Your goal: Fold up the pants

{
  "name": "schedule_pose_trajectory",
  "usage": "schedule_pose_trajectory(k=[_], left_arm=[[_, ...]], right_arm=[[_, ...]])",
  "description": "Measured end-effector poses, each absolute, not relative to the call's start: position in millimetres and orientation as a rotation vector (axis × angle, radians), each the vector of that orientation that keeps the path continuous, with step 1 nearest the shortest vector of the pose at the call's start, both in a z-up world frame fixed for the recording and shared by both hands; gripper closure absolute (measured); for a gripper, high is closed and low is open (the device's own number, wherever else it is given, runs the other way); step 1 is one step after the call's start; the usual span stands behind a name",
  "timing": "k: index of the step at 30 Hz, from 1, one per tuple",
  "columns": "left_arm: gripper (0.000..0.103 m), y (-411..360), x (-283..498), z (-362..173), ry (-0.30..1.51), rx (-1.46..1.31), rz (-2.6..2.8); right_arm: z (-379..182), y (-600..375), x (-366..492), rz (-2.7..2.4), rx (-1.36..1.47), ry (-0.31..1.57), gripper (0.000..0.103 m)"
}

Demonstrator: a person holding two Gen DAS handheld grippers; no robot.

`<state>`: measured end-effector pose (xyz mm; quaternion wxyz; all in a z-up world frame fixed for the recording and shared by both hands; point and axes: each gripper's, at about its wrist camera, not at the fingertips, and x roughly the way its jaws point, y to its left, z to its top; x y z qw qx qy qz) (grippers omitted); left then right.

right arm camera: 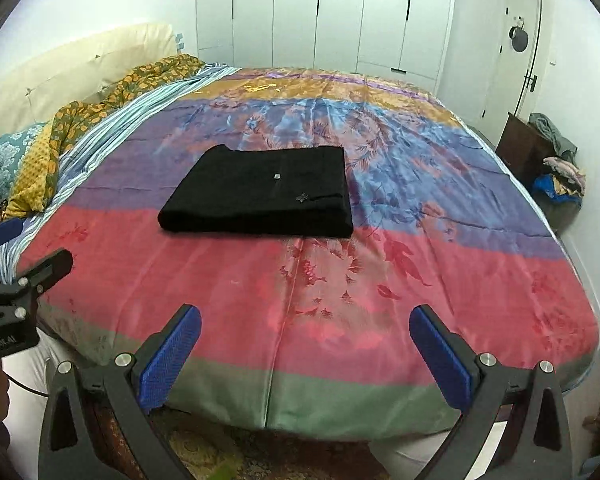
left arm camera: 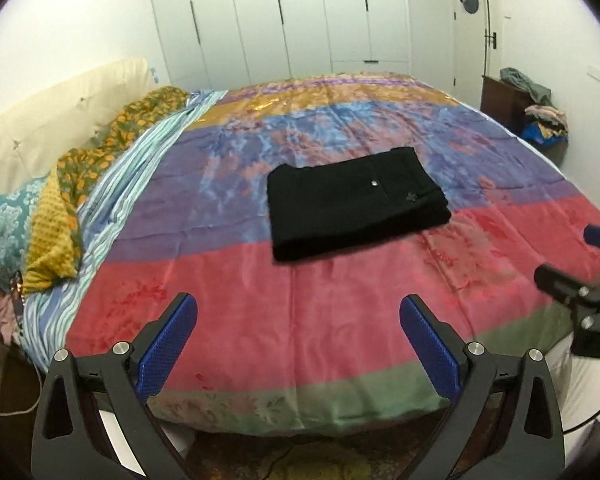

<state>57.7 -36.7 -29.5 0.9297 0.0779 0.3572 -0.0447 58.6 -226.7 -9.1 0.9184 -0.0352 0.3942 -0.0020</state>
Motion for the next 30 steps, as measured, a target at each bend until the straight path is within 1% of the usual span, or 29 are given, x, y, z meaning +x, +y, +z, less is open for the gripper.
schedule_pose_trajectory(k=[6, 11, 18, 30], left_arm=[[0.002, -42.7, 51.7, -21.3, 0.769, 0.204, -0.082], [0.002, -38.8, 43.4, -14.4, 0.828, 0.099, -0.106], [0.001, -42.7, 38.0, -13.0, 0.873, 0.084, -0.121], [0.001, -40.4, 35.5, -11.4, 0.903, 0.073, -0.092]], right_arm=[[8.8, -228.0, 47.9, -0.039, -0.063, 0.791, 0.0], [12.7, -223.0, 41.7, -0.019, -0.061, 0.806, 0.0], [10.9, -211.2, 31.6, -0.013, -0.114, 0.835, 0.0], [27.5, -208.2, 26.6, -0.024, -0.129, 0.811, 0.0]])
